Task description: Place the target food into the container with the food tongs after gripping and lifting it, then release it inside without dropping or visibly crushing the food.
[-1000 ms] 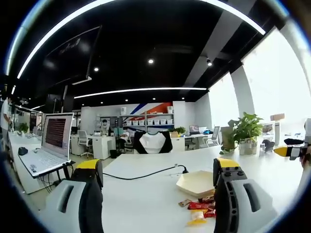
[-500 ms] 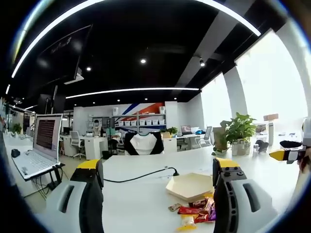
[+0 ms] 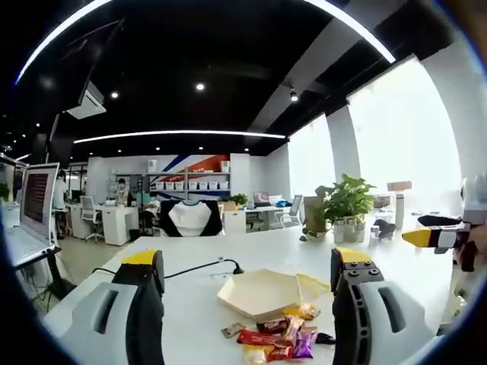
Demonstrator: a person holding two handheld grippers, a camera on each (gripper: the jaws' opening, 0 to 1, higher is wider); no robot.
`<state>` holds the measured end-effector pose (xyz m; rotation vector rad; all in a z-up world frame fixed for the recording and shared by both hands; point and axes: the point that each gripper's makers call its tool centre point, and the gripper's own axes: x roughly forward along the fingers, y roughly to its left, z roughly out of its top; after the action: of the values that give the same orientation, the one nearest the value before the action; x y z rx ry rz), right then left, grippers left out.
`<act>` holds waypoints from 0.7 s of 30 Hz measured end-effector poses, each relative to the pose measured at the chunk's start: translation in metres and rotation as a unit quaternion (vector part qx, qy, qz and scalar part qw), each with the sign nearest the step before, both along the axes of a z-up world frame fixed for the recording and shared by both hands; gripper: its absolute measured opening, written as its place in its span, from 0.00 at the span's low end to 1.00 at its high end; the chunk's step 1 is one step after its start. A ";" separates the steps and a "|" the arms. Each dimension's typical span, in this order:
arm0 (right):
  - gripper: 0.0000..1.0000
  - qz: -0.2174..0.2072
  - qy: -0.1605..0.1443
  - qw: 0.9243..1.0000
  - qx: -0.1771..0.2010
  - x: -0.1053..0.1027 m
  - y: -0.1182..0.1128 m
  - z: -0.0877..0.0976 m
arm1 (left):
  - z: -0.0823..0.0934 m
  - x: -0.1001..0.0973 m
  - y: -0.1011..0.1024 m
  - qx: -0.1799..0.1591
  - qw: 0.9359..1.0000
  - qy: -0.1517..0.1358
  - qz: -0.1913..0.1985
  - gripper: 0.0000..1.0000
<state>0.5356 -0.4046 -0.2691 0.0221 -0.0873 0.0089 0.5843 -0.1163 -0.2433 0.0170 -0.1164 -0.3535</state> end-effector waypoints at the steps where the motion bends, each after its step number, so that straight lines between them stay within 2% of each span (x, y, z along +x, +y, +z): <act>1: 1.00 0.001 0.001 1.000 0.000 0.001 0.000 0.000 | -0.005 0.003 -0.007 0.004 1.000 0.009 -0.010 0.96; 5: 1.00 0.005 0.004 1.000 0.002 0.004 0.004 0.001 | -0.024 0.016 -0.040 0.010 0.998 0.033 -0.050 0.95; 11: 1.00 0.011 0.000 1.000 0.008 0.013 0.008 0.012 | -0.041 0.032 -0.080 0.015 0.995 0.044 -0.084 0.94; 17: 1.00 0.013 -0.004 1.000 0.002 0.015 0.010 0.016 | -0.071 0.047 -0.127 0.025 0.988 0.079 -0.132 0.91; 19: 1.00 0.013 -0.002 1.000 0.003 0.015 0.010 0.015 | -0.083 0.050 -0.140 0.024 0.983 0.105 -0.146 0.89; 21: 1.00 0.013 -0.001 1.000 0.003 0.015 0.010 0.015 | -0.086 0.056 -0.150 0.016 0.983 0.102 -0.152 0.87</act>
<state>0.5504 -0.3944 -0.2545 0.0295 -0.0887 0.0350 0.6407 -0.2660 -0.3294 -0.0057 0.0924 -0.6606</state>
